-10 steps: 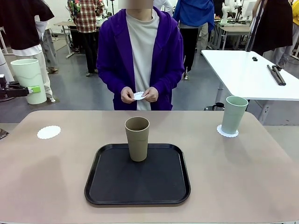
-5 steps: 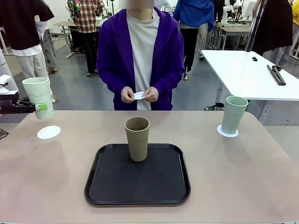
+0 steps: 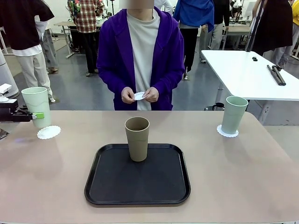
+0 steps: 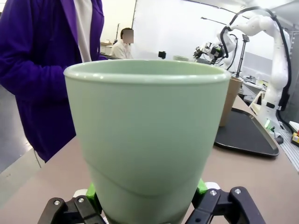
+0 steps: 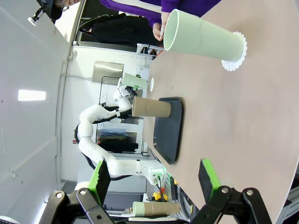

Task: Place coasters on the table and set cups on them.
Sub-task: Take one Reusable plastic cup from the Flat Tray and place it on a coaster set by the human.

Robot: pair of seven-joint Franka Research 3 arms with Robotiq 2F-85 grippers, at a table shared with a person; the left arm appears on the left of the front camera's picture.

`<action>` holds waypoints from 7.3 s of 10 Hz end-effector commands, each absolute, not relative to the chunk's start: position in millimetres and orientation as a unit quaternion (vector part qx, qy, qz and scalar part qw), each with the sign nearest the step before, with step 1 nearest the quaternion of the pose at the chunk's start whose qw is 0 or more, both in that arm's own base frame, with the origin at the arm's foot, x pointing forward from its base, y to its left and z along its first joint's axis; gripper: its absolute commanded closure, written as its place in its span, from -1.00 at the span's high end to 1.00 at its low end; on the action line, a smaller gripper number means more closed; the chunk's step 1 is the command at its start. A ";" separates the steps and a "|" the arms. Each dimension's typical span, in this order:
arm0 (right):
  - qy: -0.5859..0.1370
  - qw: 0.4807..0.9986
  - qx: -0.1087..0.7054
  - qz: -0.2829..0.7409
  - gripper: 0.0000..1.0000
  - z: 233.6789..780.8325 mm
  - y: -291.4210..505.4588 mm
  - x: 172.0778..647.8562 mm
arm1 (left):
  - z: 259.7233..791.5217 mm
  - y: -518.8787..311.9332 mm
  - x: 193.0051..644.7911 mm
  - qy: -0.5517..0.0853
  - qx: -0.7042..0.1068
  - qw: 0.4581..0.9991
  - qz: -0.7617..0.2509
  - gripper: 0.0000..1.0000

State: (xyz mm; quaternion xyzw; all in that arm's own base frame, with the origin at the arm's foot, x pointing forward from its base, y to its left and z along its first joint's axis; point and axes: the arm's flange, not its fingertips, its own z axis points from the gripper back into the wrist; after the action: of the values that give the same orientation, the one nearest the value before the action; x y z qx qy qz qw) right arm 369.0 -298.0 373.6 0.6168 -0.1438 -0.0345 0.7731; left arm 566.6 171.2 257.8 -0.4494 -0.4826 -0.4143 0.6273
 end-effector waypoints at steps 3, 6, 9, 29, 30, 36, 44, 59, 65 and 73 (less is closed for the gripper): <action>-0.146 0.770 0.620 -0.035 1.00 374.9 -296.8 368.7 | 237.6 174.3 570.3 -0.478 -0.469 0.600 -0.437 0.67; -0.146 0.770 0.620 -0.035 1.00 374.9 -296.8 368.7 | 226.2 170.7 573.1 -0.492 -0.476 0.584 -0.436 0.67; -0.146 0.770 0.620 -0.035 1.00 374.9 -296.8 368.7 | 221.2 169.3 574.2 -0.499 -0.483 0.569 -0.440 0.67; -0.146 0.770 0.620 -0.035 1.00 374.9 -296.8 368.7 | 219.1 173.6 571.2 -0.439 -0.398 0.589 -0.550 1.00; -0.146 0.770 0.620 -0.035 1.00 374.9 -296.8 368.7 | 225.5 177.2 571.1 -0.433 -0.391 0.596 -0.552 1.00; -0.146 0.770 0.620 -0.035 1.00 374.9 -296.8 368.7 | 275.8 206.3 569.1 -0.361 -0.295 0.682 -0.564 1.00; -0.146 0.770 0.620 -0.035 1.00 374.9 -296.8 368.7 | 422.7 180.1 496.0 -0.200 0.014 0.863 -0.463 1.00; -0.146 0.770 0.620 -0.035 1.00 374.9 -296.8 368.7 | 516.2 82.4 412.8 -0.240 0.033 0.837 -0.491 1.00; -0.146 0.770 0.620 -0.035 1.00 374.9 -296.8 368.7 | 514.8 82.1 413.8 -0.241 0.026 0.838 -0.488 1.00; -0.146 0.770 0.620 -0.035 1.00 374.9 -296.8 368.7 | 467.3 59.7 325.4 -0.067 -0.076 0.952 -0.290 1.00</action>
State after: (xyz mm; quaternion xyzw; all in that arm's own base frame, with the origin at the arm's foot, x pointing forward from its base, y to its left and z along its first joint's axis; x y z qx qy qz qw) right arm 369.4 -297.5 373.5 0.6170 -0.1433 -0.0340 0.7730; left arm 324.8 59.8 464.0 -0.0607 -0.0527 -0.2963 0.9517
